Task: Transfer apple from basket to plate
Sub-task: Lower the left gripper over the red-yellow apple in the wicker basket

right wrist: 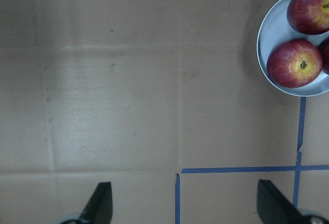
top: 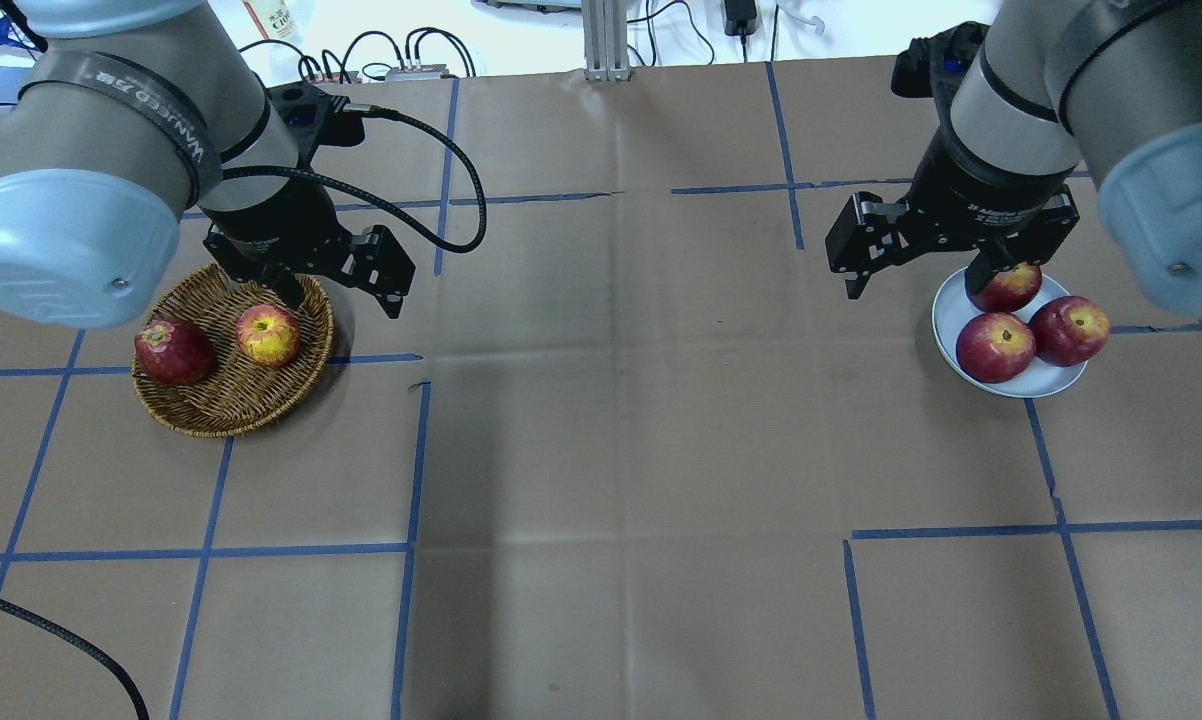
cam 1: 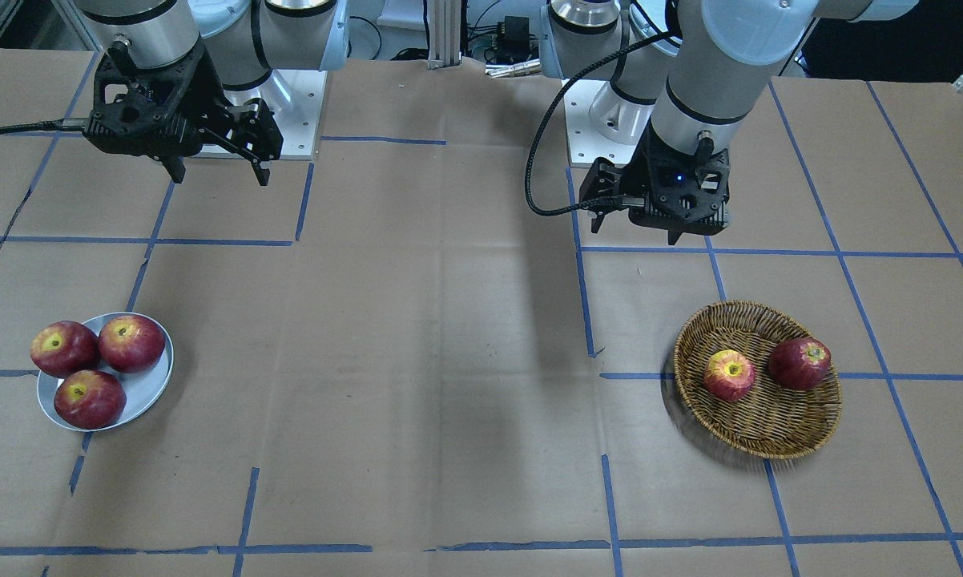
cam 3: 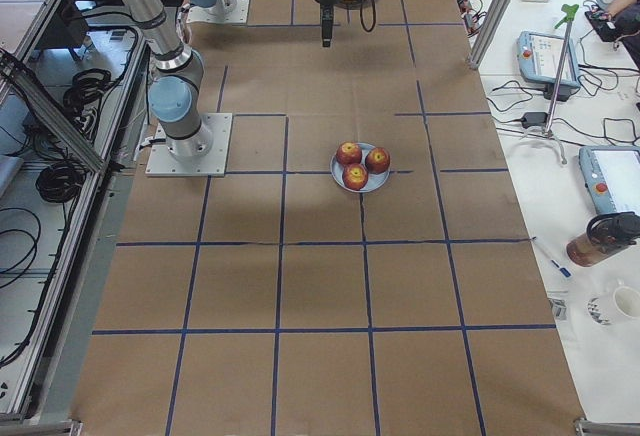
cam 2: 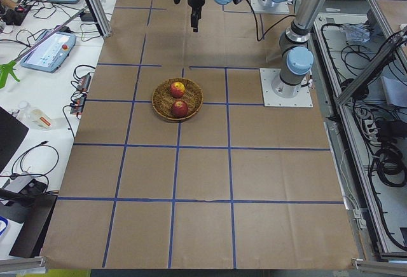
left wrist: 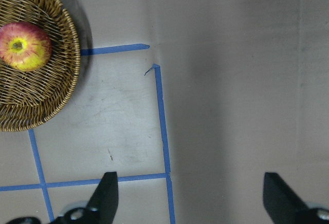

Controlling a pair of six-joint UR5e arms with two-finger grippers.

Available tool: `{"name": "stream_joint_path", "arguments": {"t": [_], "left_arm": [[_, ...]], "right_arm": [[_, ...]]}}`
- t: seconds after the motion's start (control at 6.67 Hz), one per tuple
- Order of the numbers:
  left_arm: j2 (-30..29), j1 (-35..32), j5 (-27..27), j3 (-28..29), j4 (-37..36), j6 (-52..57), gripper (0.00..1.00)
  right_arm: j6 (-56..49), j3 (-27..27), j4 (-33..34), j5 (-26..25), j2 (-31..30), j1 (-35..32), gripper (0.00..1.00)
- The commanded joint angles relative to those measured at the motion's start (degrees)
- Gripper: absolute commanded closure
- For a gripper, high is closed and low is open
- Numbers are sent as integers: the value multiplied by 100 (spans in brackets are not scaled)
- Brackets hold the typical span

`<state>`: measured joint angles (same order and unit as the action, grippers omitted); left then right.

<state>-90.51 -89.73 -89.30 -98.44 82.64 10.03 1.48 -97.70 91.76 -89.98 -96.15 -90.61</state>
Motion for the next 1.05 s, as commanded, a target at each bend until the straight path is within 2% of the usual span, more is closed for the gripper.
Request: {"name": "stream_joint_path", "arguments": {"t": [0.0,0.45,0.9], "left_arm": [[-195,481,-9,0,-274,760,1],[-738,1298,0,-18,-545,1833,1],[-1223,1800,-17,-595,-1941,2380,1]], "right_arm": [[1,-3,0,6,0,0,0],[1,-3,0,6,0,0,0],[1,-12,0,-2,0,0,0]]}}
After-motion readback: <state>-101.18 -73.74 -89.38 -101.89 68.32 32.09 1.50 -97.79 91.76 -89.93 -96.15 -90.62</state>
